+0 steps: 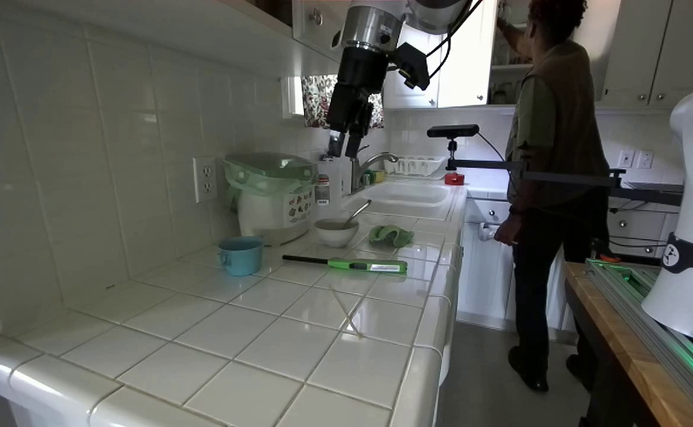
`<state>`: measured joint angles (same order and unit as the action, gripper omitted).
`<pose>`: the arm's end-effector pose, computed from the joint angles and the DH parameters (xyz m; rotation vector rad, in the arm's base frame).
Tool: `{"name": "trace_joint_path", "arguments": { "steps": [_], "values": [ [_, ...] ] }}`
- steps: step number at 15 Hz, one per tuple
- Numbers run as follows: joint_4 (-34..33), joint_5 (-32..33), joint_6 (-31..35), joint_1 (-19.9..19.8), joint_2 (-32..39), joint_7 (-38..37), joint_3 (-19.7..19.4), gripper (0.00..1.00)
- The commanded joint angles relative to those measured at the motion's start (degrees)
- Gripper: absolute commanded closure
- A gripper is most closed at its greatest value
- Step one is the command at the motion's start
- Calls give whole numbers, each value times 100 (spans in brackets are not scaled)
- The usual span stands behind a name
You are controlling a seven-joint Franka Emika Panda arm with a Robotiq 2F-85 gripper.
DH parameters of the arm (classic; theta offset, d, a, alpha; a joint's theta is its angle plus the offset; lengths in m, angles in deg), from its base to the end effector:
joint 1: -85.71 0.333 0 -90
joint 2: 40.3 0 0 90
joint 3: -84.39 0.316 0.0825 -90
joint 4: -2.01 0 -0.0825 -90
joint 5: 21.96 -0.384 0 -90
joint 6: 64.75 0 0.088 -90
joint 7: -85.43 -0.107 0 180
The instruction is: Open the cabinet door
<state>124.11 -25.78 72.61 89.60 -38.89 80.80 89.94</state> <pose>0.5593 0.0933 0.4209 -3.0379 -0.0609 -0.3563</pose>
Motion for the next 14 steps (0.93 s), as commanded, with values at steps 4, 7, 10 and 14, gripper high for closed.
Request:
{"name": "trace_joint_path", "arguments": {
  "steps": [4, 7, 10, 14],
  "values": [
    [-7, 0, -11, 32, 0, 1, -33, 0],
    [-7, 0, -11, 32, 0, 1, -33, 0],
    [318, -393, 56, 116, -493, 387, 52, 0],
    [744, -179, -375, 337, -1557, 166, 220, 0]
  ]
}}
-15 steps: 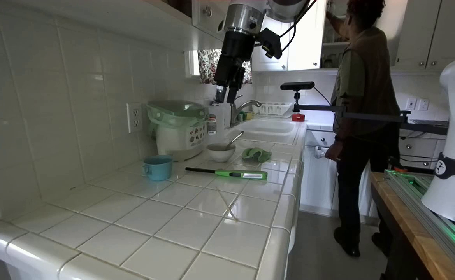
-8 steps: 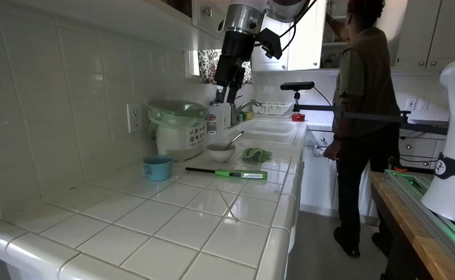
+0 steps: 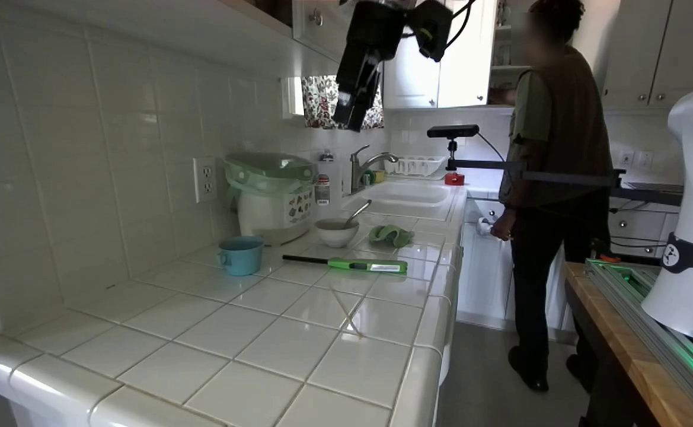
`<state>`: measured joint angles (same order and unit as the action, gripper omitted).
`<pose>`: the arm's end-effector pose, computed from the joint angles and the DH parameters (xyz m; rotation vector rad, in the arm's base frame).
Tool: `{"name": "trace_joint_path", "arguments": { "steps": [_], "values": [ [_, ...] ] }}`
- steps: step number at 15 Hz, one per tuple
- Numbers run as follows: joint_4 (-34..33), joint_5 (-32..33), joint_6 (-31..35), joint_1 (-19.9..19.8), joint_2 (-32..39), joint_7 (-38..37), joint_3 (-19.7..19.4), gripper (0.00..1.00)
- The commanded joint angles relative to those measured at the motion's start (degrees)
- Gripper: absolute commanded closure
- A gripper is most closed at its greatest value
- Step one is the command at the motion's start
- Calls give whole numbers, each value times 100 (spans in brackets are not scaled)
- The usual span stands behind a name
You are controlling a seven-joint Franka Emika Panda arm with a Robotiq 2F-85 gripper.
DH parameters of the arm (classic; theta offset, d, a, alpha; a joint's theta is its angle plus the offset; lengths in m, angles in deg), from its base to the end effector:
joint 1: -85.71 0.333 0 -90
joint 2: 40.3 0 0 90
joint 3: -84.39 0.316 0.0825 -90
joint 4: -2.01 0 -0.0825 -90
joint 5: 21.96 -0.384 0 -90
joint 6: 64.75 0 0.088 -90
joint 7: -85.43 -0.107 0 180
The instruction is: Open the cabinet door
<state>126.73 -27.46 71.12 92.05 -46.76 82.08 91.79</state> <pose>0.5240 0.1309 0.4713 -2.9962 -0.1863 -0.4448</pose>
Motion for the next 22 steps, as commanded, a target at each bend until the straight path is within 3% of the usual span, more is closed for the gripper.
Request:
{"name": "trace_joint_path", "arguments": {
  "steps": [1, 5, 9, 15, 16, 22],
  "values": [
    [582, 148, -284, 92, -1047, -172, 91, 0],
    [768, 694, 82, -97, -1681, -841, 286, 0],
    [660, 1370, 706, -419, -1713, -1477, 581, 0],
    [511, 2867, 1897, -1572, -1751, -3302, 1307, 0],
    [528, 2469, 1675, -1199, -1698, -2675, 1063, 0],
    [527, 2514, 1705, -1248, -1690, -2750, 1101, 0]
  ]
}}
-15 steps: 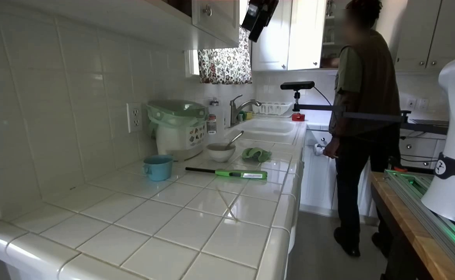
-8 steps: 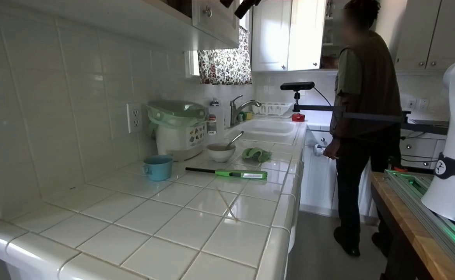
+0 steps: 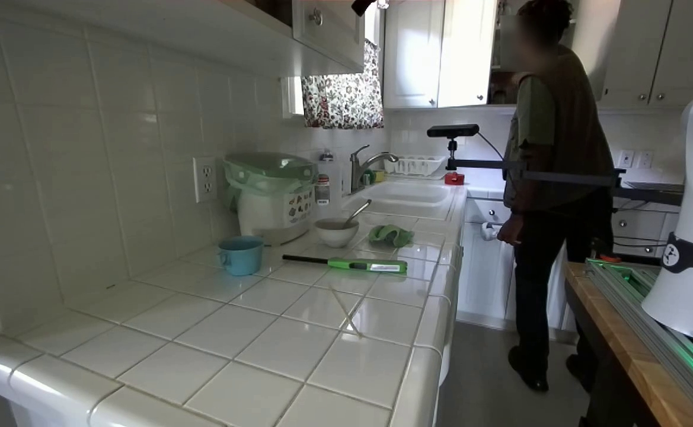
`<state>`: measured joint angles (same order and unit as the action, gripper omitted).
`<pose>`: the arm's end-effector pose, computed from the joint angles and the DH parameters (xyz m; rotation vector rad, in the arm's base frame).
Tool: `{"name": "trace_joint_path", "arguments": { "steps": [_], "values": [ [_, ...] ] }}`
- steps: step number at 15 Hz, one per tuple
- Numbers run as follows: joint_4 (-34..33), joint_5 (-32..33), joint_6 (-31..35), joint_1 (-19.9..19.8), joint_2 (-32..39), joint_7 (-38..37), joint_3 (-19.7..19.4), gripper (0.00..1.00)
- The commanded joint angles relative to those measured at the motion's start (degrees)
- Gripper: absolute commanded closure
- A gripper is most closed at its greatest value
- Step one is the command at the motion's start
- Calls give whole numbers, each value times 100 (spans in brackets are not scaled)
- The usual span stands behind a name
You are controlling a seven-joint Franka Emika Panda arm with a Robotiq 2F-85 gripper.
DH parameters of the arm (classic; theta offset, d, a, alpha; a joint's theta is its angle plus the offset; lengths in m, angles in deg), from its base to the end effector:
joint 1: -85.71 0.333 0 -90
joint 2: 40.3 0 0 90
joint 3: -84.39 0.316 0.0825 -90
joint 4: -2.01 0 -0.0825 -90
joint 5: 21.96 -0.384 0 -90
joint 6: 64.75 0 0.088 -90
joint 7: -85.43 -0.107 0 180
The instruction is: Open the cabinet door
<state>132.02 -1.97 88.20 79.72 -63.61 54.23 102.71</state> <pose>0.4679 0.1348 0.6001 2.7806 -0.0754 1.2652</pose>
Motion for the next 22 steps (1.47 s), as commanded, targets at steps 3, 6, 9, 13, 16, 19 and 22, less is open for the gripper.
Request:
{"name": "trace_joint_path", "arguments": {
  "steps": [3, 6, 9, 13, 16, 19, 22],
  "values": [
    [-106, 350, 78, -370, 3, -327, 182, 0],
    [-522, 872, 128, -801, 56, -588, 304, 0],
    [-901, 1540, 147, -1245, 85, -974, 514, 0],
    [-1209, 2291, 51, -1844, 127, -1601, 1004, 0],
    [-1445, 2950, -160, -2349, 201, -2294, 1510, 0],
    [-1714, 3514, -593, -2773, 338, -2950, 2026, 0],
    [-2013, 4726, -1597, -1867, 800, -3811, 1556, 0]
  ]
}}
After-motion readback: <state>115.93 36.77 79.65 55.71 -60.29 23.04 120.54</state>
